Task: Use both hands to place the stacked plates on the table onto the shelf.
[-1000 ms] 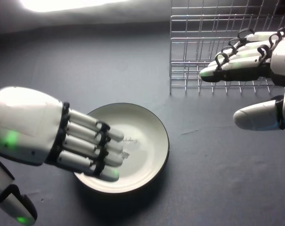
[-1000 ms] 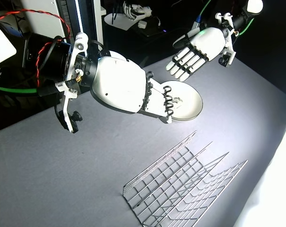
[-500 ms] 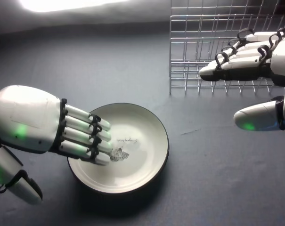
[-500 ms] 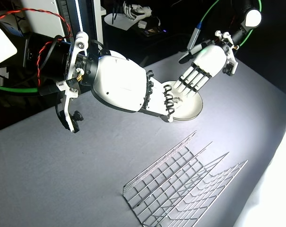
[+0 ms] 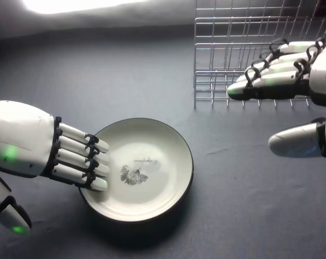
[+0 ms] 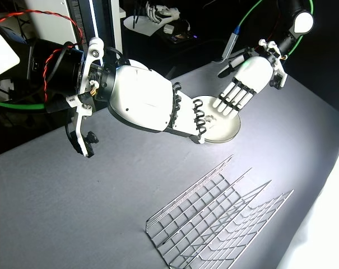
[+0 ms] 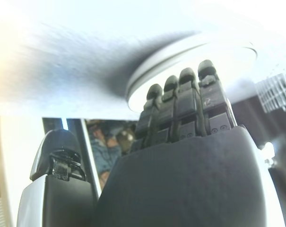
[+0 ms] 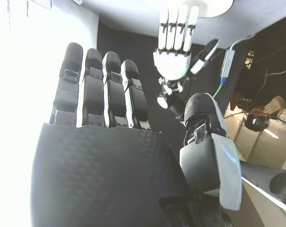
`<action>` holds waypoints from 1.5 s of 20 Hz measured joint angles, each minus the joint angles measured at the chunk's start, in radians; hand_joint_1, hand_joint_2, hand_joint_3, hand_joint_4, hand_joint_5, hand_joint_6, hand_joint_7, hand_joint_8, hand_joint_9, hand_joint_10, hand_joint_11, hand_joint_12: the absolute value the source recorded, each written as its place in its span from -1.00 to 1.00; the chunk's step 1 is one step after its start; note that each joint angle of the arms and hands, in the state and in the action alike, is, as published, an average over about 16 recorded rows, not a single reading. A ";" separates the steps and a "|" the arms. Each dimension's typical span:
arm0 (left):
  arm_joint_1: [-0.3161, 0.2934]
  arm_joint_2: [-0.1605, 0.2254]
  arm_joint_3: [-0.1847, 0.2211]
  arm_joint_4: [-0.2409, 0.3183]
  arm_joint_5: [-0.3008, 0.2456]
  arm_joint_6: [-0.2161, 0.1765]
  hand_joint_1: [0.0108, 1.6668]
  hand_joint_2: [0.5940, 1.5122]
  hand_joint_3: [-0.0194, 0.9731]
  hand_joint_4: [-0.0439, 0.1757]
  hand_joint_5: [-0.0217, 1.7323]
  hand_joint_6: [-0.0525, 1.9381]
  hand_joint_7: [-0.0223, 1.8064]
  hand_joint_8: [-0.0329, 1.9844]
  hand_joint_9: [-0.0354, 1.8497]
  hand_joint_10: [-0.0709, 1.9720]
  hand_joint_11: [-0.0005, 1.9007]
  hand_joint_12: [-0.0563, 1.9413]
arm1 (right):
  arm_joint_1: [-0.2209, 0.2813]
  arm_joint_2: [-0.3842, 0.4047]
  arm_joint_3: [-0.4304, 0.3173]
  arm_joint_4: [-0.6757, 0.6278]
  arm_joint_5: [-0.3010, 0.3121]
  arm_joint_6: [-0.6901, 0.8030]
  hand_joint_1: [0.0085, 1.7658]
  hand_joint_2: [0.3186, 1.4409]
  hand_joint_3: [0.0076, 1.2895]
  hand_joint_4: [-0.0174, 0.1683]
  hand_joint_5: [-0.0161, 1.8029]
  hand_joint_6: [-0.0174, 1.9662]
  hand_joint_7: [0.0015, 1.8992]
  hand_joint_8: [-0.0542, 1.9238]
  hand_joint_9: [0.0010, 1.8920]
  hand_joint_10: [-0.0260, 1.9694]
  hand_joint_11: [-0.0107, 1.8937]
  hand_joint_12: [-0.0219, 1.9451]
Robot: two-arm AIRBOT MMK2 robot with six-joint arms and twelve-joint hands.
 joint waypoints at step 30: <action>0.093 -0.080 -0.026 -0.096 0.082 0.061 -1.00 0.25 -0.92 -0.64 -0.98 -0.97 -0.99 -0.99 -0.97 -0.94 -0.99 -0.93 | -0.034 -0.049 0.049 -0.054 0.096 -0.006 -0.01 0.10 -0.99 -0.84 -0.96 -0.98 -0.98 -0.94 -0.98 -0.96 -0.97 -0.78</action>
